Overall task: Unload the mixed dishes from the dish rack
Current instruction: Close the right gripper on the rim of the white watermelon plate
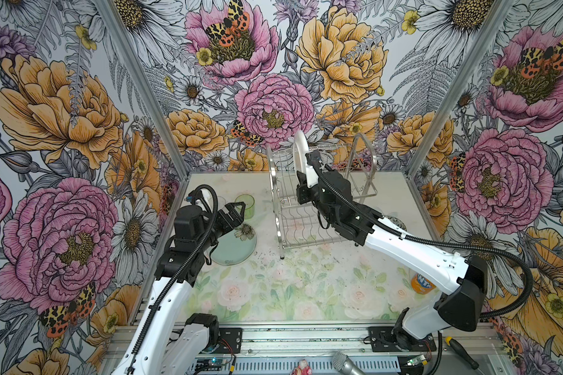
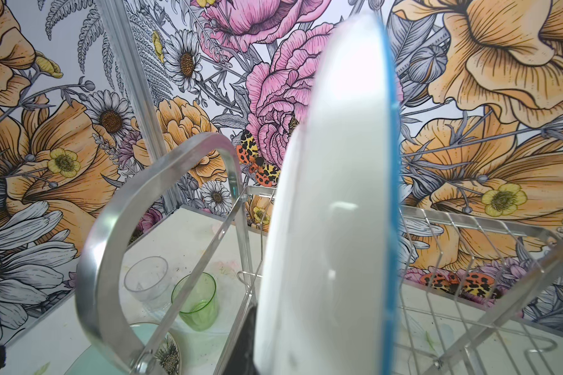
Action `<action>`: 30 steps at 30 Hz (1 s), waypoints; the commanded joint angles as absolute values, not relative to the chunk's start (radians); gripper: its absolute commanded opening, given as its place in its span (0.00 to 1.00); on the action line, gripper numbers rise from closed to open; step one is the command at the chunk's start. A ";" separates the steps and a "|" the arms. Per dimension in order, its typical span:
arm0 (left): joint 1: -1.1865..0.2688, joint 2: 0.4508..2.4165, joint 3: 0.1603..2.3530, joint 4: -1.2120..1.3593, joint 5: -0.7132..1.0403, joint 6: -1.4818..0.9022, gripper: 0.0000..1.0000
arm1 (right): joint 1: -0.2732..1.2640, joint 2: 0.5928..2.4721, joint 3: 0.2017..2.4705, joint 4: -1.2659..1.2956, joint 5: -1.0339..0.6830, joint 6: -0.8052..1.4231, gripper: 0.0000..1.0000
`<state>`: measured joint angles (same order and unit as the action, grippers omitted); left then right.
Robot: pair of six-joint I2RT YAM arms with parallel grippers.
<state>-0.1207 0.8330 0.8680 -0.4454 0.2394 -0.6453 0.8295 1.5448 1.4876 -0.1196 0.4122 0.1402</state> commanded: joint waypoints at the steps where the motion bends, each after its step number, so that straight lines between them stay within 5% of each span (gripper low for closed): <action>1: -0.109 0.813 0.854 -0.448 0.259 -0.619 0.99 | 0.821 1.582 1.528 -0.095 0.425 0.145 0.12; 12: -0.095 0.819 0.850 -0.454 0.265 -0.613 0.99 | 0.810 1.660 1.588 -0.097 0.487 0.151 0.00; 23: -0.080 0.804 0.861 -0.487 0.265 -0.601 0.99 | 0.760 1.700 1.625 -0.098 0.544 0.144 0.00; 30: -0.079 0.805 0.868 -0.483 0.275 -0.607 0.99 | 0.741 1.664 1.620 -0.097 0.439 0.118 0.00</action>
